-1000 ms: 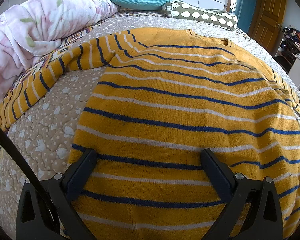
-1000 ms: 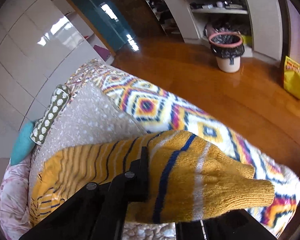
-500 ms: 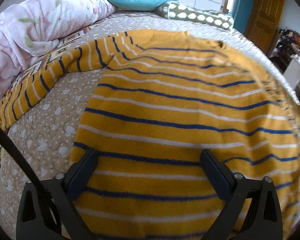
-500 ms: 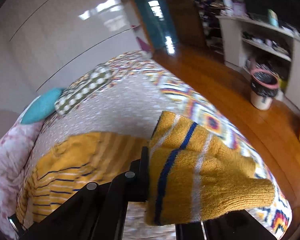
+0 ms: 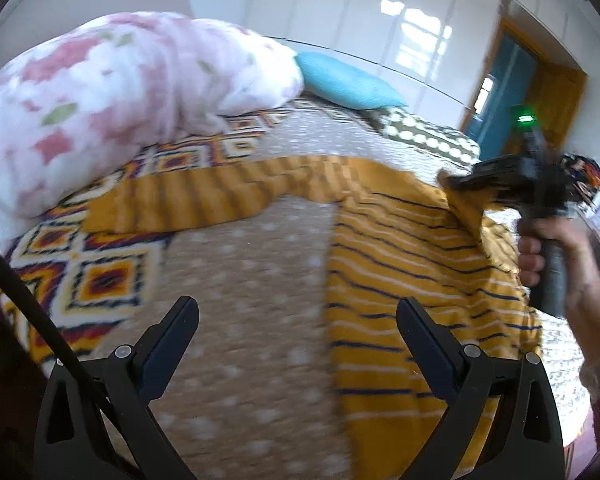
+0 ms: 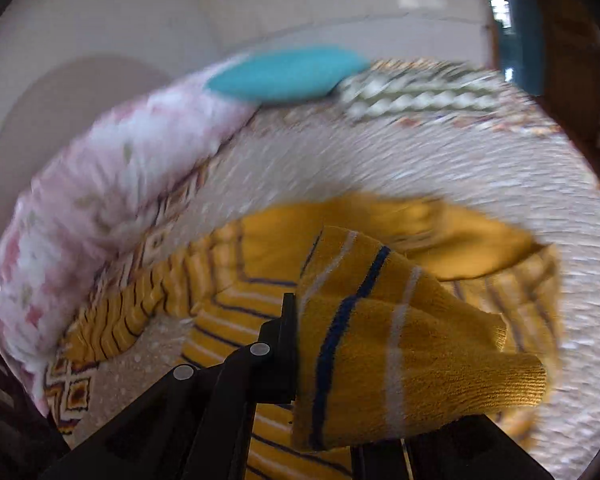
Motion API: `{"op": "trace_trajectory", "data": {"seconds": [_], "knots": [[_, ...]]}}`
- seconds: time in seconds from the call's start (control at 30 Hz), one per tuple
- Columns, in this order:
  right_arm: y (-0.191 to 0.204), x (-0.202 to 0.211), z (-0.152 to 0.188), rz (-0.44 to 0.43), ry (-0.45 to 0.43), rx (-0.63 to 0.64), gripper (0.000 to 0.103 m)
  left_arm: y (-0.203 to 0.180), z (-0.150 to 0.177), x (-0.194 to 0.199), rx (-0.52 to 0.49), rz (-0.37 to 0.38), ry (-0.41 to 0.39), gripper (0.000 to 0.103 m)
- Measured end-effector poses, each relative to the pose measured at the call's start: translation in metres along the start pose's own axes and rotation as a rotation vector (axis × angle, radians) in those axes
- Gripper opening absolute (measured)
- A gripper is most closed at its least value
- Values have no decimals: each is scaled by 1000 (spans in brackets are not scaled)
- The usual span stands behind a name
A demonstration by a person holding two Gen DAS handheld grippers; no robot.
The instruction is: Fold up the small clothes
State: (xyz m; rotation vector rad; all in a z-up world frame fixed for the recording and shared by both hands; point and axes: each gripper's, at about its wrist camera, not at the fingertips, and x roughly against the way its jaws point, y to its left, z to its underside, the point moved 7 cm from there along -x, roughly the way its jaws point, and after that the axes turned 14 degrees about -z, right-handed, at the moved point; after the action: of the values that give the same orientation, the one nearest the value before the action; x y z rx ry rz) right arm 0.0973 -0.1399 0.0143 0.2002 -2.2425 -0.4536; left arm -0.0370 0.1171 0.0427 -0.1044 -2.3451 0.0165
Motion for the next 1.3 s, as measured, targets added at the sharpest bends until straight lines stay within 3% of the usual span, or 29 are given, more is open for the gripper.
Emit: {"op": "trace_trajectory", "data": {"seconds": [0.13,0.17,0.2,0.27,0.3,0.43,0.57,0.67,0.73,0.8,0.83,0.93,1.03,1.13,1.2,1.23,1.3], "knots": [[19,-67,20,-34,142,-13,14,33,5,-12,52,-34,17,99],[25,-76,26,-48,173,-7,26,39,6,-14,68,-35,20,99],[31,-81,32,-61,195,13,44,44,7,-15,85,-33,25,99],[44,-77,41,-96,213,76,63,53,7,-16,122,-24,26,99],[53,-73,43,-114,218,116,67,57,7,-16,140,-20,23,99],[66,-36,29,-196,154,160,67,61,6,-19,166,-20,27,99],[47,2,12,-283,62,42,67,59,7,-16,168,-10,21,99],[39,9,14,-354,73,-33,67,55,6,-13,165,1,11,99],[47,-1,21,-290,128,39,67,51,6,-12,159,4,6,99],[65,-21,34,-61,206,270,67,50,6,-11,159,8,3,99],[72,-28,40,-15,226,339,67,50,6,-9,164,12,0,99],[107,-63,61,79,263,496,68,53,5,-1,188,35,-9,99],[144,-98,82,97,293,615,69,57,4,14,217,80,-22,99],[175,-130,111,323,315,923,70,58,3,26,213,94,-37,99],[194,-141,131,522,284,1188,74,57,3,30,205,95,-45,99],[202,-142,137,560,258,1268,74,55,3,31,204,101,-46,99],[210,-131,135,480,254,1209,74,53,3,31,198,106,-44,99]]}}
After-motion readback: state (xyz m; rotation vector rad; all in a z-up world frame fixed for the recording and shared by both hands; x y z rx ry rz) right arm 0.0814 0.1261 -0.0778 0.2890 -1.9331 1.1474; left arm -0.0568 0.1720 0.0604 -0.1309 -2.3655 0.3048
